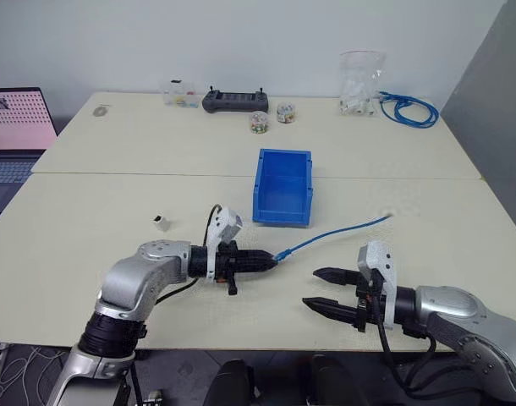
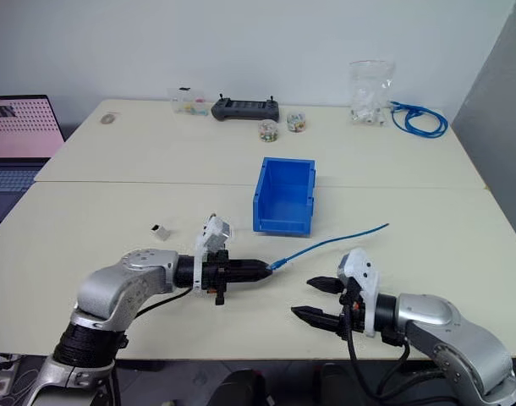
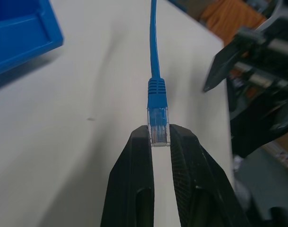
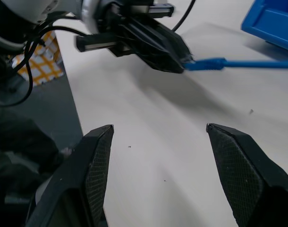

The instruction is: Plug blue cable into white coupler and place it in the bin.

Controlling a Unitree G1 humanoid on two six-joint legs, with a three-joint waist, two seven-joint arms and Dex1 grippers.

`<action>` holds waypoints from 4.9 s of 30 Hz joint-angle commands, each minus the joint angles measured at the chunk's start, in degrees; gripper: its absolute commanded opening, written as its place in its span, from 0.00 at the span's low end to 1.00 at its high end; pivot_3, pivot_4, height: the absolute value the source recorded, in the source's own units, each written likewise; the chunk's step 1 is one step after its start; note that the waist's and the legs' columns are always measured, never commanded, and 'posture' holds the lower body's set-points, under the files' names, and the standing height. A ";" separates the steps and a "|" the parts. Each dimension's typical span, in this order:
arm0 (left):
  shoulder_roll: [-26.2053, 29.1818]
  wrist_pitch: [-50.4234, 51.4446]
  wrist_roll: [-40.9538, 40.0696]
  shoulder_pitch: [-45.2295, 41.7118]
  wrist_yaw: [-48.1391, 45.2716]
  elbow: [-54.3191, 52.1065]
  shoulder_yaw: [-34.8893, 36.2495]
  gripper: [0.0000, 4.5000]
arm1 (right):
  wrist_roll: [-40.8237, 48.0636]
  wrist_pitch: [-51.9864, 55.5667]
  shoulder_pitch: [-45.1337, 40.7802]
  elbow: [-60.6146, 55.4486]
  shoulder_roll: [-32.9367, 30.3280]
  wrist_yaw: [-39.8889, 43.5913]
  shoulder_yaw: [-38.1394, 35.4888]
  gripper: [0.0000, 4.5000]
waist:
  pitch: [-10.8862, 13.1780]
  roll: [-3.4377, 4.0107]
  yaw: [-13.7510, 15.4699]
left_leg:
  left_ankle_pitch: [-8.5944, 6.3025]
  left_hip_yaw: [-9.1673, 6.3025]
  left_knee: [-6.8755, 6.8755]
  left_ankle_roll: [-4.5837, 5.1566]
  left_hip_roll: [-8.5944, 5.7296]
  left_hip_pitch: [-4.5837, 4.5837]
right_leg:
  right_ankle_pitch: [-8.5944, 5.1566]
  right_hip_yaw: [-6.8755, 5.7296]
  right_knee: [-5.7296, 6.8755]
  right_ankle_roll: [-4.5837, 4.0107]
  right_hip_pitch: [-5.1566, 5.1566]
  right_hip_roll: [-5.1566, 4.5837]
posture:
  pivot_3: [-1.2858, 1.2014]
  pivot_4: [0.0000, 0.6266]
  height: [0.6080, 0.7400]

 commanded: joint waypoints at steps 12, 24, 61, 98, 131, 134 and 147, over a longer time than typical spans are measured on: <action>-1.87 14.25 -21.39 -4.27 4.63 -0.43 9.95 0.05 | 31.00 3.33 -9.29 3.05 11.19 -19.13 -9.07 0.73 | 0.01 0.02 -0.19 | 0.00 0.04 -0.01 0.00 0.00 0.02 | 0.00 0.07 0.01 -0.01 0.00 0.00 | 0.52 0.24 1.00; -2.70 11.96 -22.38 -3.00 7.02 -0.73 9.36 0.05 | 29.62 1.34 -15.38 10.23 13.36 -20.34 -3.71 0.73 | 0.01 0.03 -0.24 | 0.00 0.09 -0.03 0.00 -0.01 0.00 | 0.01 0.11 0.00 -0.01 -0.05 0.00 | 0.52 0.24 1.00; 2.92 9.69 -24.61 0.81 9.87 -3.45 13.51 0.88 | 17.23 -4.67 -18.55 15.09 8.42 -16.71 -1.10 0.01 | 0.02 0.03 -0.59 | 0.00 0.14 -0.07 0.00 -0.01 -0.18 | 0.00 0.14 -0.02 -0.01 -0.28 0.00 | 0.52 0.24 1.00; -35.60 -32.85 39.15 3.51 93.31 9.76 15.60 1.00 | 5.25 -6.33 -21.55 21.78 4.98 -7.31 -2.28 0.01 | 0.07 -0.08 0.42 | 0.00 0.20 -0.05 0.00 -0.08 -0.28 | 0.22 0.11 -0.10 -0.20 -0.27 -0.07 | 0.52 0.24 1.00; -33.92 -33.54 37.28 -1.50 93.82 17.70 20.19 0.39 | 5.80 -4.52 -20.22 20.52 5.04 -7.31 -2.69 0.01 | 0.08 -0.09 0.41 | 0.01 0.20 -0.03 -0.02 -0.09 -0.27 | 0.24 0.11 -0.06 -0.18 -0.27 -0.07 | 0.52 0.24 1.00; -33.79 -32.48 36.92 -1.15 93.07 17.52 20.39 0.24 | 5.73 -4.60 -20.23 20.56 5.07 -7.24 -2.64 0.01 | 0.07 -0.09 0.41 | 0.01 0.20 -0.03 -0.02 -0.09 -0.27 | 0.24 0.10 -0.06 -0.18 -0.27 -0.07 | 0.52 0.24 1.00; -15.66 -23.05 27.38 11.40 54.74 1.24 9.15 0.21 | 4.44 -5.32 -16.52 16.80 4.69 -8.59 -2.58 0.01 | 0.07 -0.07 0.14 | 0.01 0.21 -0.08 -0.06 -0.06 -0.17 | 0.22 0.13 0.04 -0.20 -0.28 -0.05 | 0.52 0.24 1.00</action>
